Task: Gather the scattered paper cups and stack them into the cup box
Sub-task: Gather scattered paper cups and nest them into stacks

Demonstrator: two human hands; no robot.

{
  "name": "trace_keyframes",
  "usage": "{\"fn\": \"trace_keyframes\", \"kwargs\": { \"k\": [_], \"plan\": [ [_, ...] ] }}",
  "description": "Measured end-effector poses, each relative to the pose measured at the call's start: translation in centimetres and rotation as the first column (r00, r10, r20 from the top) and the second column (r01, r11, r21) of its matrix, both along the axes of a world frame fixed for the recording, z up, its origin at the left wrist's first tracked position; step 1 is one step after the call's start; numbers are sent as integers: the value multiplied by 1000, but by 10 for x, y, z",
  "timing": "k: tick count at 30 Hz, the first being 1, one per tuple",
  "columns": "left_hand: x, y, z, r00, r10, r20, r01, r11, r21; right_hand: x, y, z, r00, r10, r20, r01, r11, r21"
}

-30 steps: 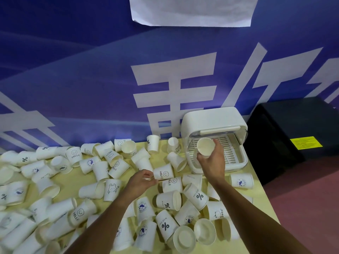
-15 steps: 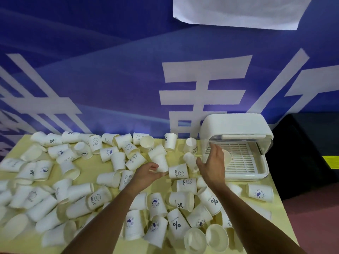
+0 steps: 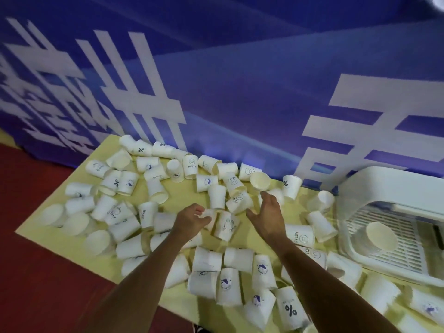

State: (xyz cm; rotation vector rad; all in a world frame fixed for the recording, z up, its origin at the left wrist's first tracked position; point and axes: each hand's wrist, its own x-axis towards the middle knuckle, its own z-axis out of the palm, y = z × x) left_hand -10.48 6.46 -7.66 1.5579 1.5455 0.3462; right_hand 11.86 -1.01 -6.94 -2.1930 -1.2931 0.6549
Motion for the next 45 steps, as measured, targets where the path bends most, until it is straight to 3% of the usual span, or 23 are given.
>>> {"fn": "trace_keyframes", "kwargs": {
  "k": [4,12,19,24,32,41,45],
  "plan": [
    [-27,20,-16,995,-44,-89,44,999,3,-30,17,-22,999,-26,-31,23,997,-76],
    [-29,53,-47,968,-218,-128,218,976,-10,-44,53,-59,935,-317,-162,279,935,-216],
    [-10,68,-60,808,-512,-291,509,856,-90,-49,80,-74,863,-463,-202,401,871,-283],
    [-3,70,-65,754,-562,-339,554,822,-132,-55,88,-74,804,-539,-250,465,833,-301],
    [0,65,-64,754,-503,-423,544,839,-28,-49,86,-75,696,-597,-399,540,801,-257],
    [18,50,-30,866,-314,-389,380,919,105,-23,37,-38,730,-447,-518,470,878,-95],
    [50,34,-11,897,-321,-305,375,916,139,1,5,-15,765,-369,-527,432,902,-6]
  ]
}}
